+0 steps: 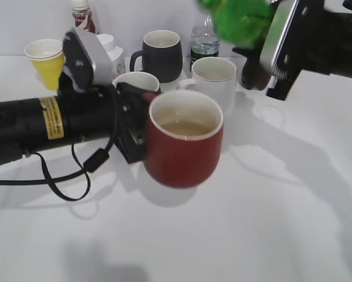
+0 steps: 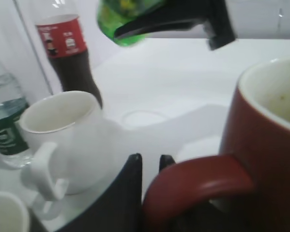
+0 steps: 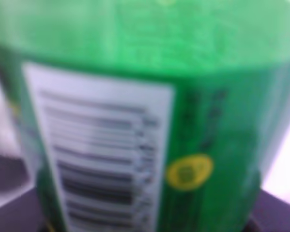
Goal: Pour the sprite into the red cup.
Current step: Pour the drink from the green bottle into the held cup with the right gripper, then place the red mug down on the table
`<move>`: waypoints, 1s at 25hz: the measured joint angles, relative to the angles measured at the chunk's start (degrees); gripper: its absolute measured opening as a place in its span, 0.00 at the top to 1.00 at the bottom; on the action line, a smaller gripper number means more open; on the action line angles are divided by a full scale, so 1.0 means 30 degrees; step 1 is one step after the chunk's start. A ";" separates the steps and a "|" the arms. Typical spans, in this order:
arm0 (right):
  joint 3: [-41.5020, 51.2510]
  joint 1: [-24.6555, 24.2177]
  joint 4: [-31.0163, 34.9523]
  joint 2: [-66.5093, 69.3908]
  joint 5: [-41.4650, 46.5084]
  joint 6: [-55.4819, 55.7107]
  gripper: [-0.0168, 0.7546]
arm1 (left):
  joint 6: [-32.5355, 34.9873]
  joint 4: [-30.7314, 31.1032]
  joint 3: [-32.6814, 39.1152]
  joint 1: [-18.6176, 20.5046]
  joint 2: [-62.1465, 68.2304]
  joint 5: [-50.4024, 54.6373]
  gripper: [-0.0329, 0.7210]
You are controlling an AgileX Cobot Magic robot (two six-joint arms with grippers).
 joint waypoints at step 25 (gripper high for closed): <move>-0.1336 0.0000 1.2575 0.1344 0.0661 0.9210 0.45 | 0.0017 -0.4600 0.1130 0.9551 -0.5588 0.4541 0.85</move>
